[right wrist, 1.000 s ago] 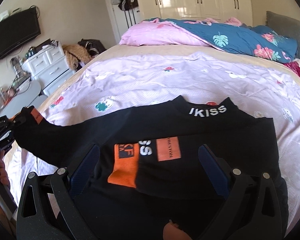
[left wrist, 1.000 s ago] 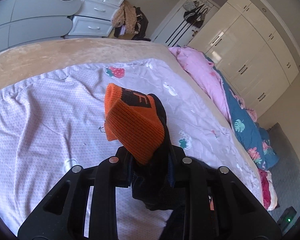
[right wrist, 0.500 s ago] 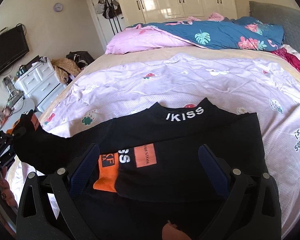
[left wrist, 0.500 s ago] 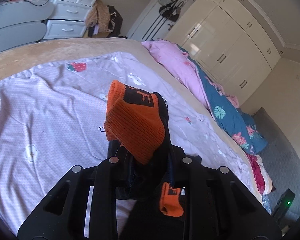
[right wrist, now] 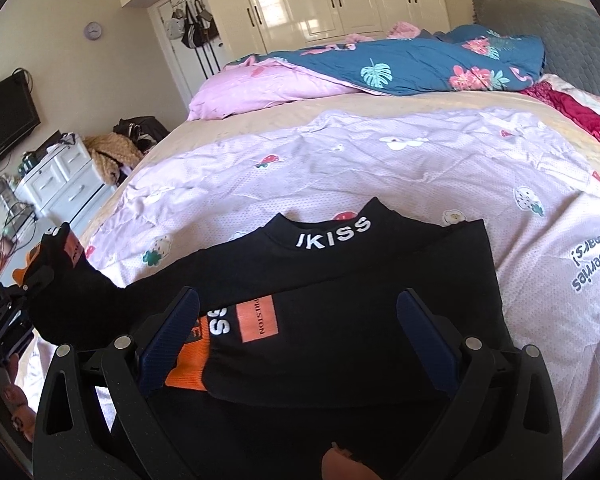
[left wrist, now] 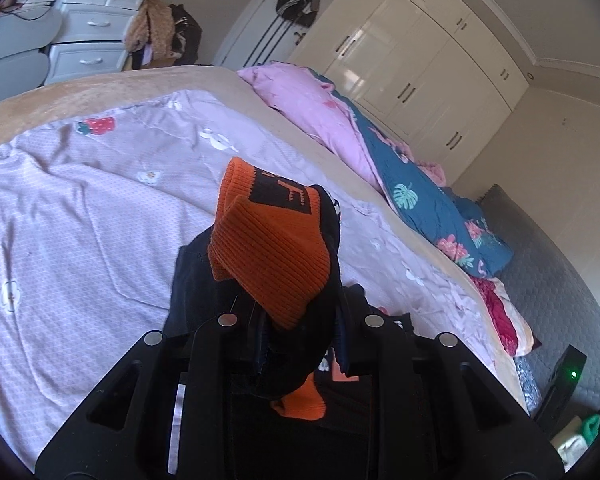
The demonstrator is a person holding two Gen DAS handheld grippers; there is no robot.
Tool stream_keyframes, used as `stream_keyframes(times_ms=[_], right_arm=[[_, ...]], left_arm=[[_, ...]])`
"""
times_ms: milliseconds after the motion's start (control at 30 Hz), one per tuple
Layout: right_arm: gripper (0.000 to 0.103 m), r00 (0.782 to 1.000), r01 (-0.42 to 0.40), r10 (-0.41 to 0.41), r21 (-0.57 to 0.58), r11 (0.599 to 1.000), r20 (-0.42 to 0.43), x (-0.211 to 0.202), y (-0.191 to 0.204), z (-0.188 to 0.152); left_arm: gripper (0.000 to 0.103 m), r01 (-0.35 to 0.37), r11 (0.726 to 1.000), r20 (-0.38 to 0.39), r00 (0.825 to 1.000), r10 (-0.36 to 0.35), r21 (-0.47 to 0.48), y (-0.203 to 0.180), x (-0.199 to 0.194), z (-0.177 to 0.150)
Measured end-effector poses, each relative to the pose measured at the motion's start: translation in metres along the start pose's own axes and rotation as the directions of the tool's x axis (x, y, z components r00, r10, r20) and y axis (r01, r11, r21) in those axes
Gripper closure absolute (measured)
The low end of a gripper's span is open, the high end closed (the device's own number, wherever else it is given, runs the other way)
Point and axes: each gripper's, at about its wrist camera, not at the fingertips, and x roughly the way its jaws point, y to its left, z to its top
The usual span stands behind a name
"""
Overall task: Fold small clothes
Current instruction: 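Lift the held sleeve with the left gripper toward the shirt body, then lay the orange cuff across the shirt body and open the left gripper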
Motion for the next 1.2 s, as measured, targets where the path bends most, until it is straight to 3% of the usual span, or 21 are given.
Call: stream_keyframes(times_ms=[267, 633, 867, 1200], right_arm=[[0.004, 0.999, 0.033, -0.033, 0.04, 0.999, 0.011, -0.004, -0.02, 0.004], [0.004, 0.997, 0.066, -0.072, 0.124, 0.99, 0.04, -0.018, -0.062, 0.009], [0.004, 0.987, 0.134, -0.145, 0.14, 0.981, 0.072, -0.031, -0.085, 0.009], [0.004, 0.984, 0.156, -0.172, 0.235, 0.959, 0.046, -0.035, -0.119, 0.004]], left_arm=[[0.086, 0.109, 0.992, -0.061, 0.993, -0.105, 0.071, -0.035, 0.015, -0.016], [0.086, 0.215, 0.97, -0.172, 0.966, -0.194, 0.114, -0.07, 0.043, -0.044], [0.086, 0.233, 0.959, -0.243, 0.951, -0.19, 0.163, -0.094, 0.066, -0.07], [0.085, 0.238, 0.936, -0.371, 0.919, -0.131, 0.259, -0.114, 0.095, -0.108]])
